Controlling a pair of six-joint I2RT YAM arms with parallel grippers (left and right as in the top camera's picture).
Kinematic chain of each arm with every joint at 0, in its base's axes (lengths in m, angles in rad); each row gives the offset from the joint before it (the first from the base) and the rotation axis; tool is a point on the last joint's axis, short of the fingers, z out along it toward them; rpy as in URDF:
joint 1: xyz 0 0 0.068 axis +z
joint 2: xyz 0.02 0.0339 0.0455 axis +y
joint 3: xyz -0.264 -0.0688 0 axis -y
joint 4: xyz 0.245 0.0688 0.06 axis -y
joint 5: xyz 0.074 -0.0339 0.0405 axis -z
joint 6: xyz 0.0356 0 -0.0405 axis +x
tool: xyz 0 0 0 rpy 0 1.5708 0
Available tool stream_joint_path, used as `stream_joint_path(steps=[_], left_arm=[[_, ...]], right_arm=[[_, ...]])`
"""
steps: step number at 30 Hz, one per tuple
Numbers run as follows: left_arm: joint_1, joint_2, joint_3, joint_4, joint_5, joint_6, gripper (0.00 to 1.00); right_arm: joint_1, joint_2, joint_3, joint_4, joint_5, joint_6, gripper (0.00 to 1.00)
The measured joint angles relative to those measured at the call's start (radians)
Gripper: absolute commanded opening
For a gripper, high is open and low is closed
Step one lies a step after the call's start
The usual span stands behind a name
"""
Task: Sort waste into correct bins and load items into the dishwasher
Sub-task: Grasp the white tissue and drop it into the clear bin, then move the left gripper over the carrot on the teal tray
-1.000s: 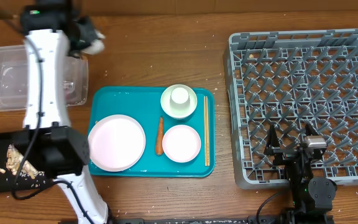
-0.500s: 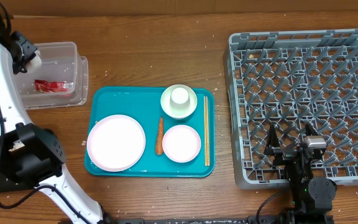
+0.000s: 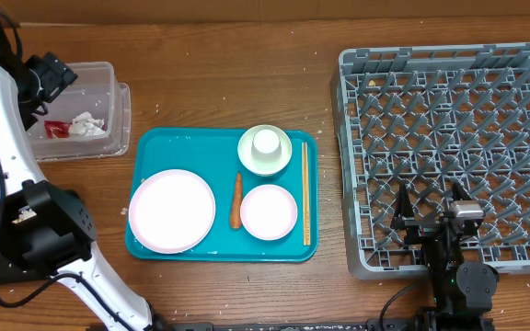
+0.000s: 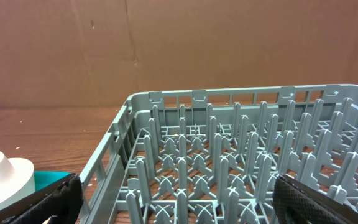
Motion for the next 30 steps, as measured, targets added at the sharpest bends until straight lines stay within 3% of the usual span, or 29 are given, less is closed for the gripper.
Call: stream_joint_path(steps=[6, 12, 19, 30], left_arm=[[-0.085, -0.095, 0.001, -0.011, 0.117, 0.028, 1.00], [-0.296, -0.188, 0.020, -0.117, 0.164, 0.088, 1.00], [-0.541, -0.168, -0.069, -0.164, 0.137, 0.114, 1.00], [-0.840, -0.140, -0.311, 0.053, 0.104, 0.110, 1.00]], right_arm=[[0.000, 0.000, 0.000, 0.000, 0.000, 0.000, 1.00], [0.000, 0.000, 0.000, 0.000, 0.000, 0.000, 1.00], [0.000, 0.000, 0.000, 0.000, 0.000, 0.000, 1.00], [0.000, 0.000, 0.000, 0.000, 0.000, 0.000, 1.00]])
